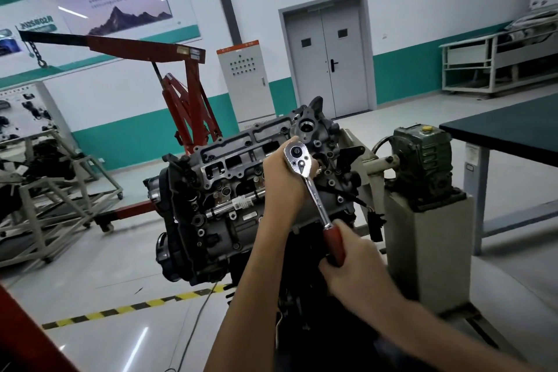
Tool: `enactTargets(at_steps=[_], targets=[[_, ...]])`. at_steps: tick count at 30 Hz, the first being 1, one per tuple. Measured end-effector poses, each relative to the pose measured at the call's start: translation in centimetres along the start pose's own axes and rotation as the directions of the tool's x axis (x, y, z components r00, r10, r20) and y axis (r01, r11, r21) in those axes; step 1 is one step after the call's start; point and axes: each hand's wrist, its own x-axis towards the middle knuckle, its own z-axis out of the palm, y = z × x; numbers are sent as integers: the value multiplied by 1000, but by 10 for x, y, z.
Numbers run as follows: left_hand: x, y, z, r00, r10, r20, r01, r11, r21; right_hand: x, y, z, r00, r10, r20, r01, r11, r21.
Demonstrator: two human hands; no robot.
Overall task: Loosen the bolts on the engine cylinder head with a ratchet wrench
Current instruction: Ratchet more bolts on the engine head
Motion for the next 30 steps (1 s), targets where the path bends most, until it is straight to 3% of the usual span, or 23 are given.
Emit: enactTargets(at_steps=[3,5,7,9,11,13,17,21,23,26,30], targets=[[5,0,-5,999,-3,48,-1,997,71,29,20,-63,981,-98,166,149,932,-329],[7,-2,-6,996,6,88,-14,996,85,60,22,-103,953,-161,258,281,787,-550],[9,-2,-9,993,4,122,-15,996,93,91,11,-129,923,-255,289,385,639,-666],[9,-2,-15,989,0,146,-15,995,101,108,0,-135,902,-307,305,430,572,-699],[6,-3,-17,990,-4,139,-11,994,104,104,4,-127,915,-282,288,403,609,-683],[0,-5,-16,994,43,96,-52,994,94,78,19,-106,953,-192,236,300,728,-617],[-5,-5,-3,992,120,-25,-116,986,121,19,15,-39,996,-82,20,84,969,-231],[-5,-1,2,995,19,-103,-14,999,41,-2,-6,18,999,-16,-43,17,999,35],[-3,-1,1,995,-18,-93,18,1000,-3,2,-2,9,999,-31,-42,31,999,-10],[0,-1,-1,996,-56,-72,58,998,22,21,14,-37,990,-116,84,135,956,-261],[3,-4,-8,998,-40,49,39,999,26,72,18,-104,945,-229,235,327,717,-615]])
